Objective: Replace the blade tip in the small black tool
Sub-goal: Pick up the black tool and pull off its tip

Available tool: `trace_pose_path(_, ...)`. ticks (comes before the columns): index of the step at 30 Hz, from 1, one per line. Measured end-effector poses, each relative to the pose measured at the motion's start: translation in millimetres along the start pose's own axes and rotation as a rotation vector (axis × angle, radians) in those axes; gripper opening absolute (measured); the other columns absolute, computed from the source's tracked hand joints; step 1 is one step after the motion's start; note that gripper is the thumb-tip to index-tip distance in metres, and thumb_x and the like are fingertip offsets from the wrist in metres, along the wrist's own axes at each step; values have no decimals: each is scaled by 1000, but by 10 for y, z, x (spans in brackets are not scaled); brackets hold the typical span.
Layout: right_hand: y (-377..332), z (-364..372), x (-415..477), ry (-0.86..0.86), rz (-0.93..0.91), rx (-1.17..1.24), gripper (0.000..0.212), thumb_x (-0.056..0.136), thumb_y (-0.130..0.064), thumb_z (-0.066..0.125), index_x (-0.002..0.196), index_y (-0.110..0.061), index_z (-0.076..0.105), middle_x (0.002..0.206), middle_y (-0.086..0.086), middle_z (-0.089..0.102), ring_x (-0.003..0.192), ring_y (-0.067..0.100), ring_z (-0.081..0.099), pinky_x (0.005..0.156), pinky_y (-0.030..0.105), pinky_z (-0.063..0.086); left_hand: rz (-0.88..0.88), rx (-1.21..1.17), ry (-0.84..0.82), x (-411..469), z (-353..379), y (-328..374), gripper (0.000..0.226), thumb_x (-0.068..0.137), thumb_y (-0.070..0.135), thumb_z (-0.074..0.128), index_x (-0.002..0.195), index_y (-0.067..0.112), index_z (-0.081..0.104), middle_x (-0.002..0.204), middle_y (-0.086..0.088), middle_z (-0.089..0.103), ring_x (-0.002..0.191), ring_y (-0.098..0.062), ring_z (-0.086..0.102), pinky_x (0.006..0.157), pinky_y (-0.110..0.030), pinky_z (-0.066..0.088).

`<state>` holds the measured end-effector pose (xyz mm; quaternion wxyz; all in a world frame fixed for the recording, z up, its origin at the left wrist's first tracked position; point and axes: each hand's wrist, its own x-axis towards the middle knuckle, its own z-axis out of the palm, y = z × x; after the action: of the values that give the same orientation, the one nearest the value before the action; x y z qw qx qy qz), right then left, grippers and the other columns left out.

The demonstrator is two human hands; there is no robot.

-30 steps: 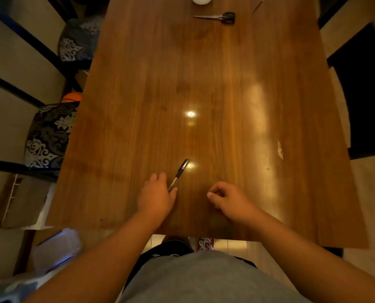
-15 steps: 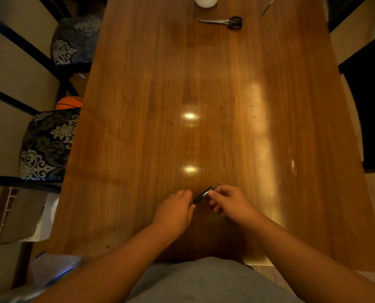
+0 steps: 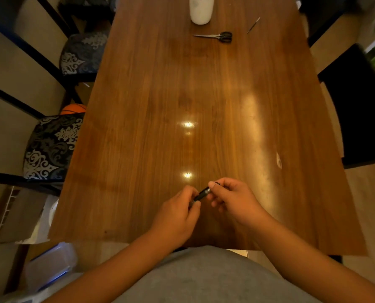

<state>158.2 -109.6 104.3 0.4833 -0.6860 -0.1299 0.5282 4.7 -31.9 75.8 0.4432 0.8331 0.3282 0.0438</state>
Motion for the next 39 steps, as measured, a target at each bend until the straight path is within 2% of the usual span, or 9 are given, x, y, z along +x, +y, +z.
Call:
trace_pose_path(2,-33,-9,-159,-14,-26,10,17,93,-18,60,82,-6,64,64,1,68,50,7,58,47,18,42,24,-9,69,-82,20,101,7,89,48,44,90,41,44,69,12,53,62,-3,53,55,-31,44)
trace_pose_path(7,-70,-30,-454,-32,-65,19,14,92,-16,61,83,-6,64,67,3,66,52,10,55,50,23,41,41,-7,150,-268,28,246,12,90,42,54,83,41,45,61,14,51,57,-1,51,52,-23,36)
trace_pose_path(15,5,-65,-672,-92,-62,-41,15,92,-18,62,81,-8,65,62,0,65,49,7,55,46,19,41,44,48,172,-533,121,398,15,93,39,50,80,36,43,56,12,45,51,-5,44,48,-31,35)
trace_pose_path(17,24,-102,-701,-112,-74,-32,16,92,-16,62,76,-10,64,58,-2,64,48,8,53,44,18,40,23,18,159,-571,150,429,17,93,37,51,78,33,44,53,10,45,50,-7,43,50,-33,36)
trace_pose_path(22,-8,-260,-770,-174,-131,-70,15,92,-12,60,78,-8,66,58,-2,64,49,8,53,46,19,41,-69,-271,-2,-577,125,585,22,95,27,52,74,25,52,52,12,53,49,-2,42,48,-19,35)
trace_pose_path(27,-69,-394,-816,-227,-223,-101,14,91,-10,60,86,2,67,59,-1,65,49,8,55,46,19,43,-109,-506,-127,-568,62,720,25,98,20,49,73,21,52,53,6,51,46,-7,41,45,-20,35)
trace_pose_path(32,-50,-417,-805,-191,-223,-35,14,91,-10,60,85,-1,68,61,2,65,50,9,55,45,19,44,-6,-249,41,-565,100,722,19,94,28,57,75,25,53,54,6,53,50,-7,46,50,-30,39)
trace_pose_path(35,-22,-402,-790,-191,-200,24,15,90,-12,62,80,-4,69,59,1,66,48,9,55,43,19,44,82,-64,128,-578,85,721,17,92,35,57,78,27,50,53,8,49,47,-5,43,48,-29,37)
trace_pose_path(39,-57,-426,-726,-129,-134,125,19,91,-16,61,73,-12,67,56,-1,60,45,7,52,41,18,42,141,159,188,-611,24,691,22,93,39,53,86,19,51,61,3,54,54,-21,54,49,-39,42)
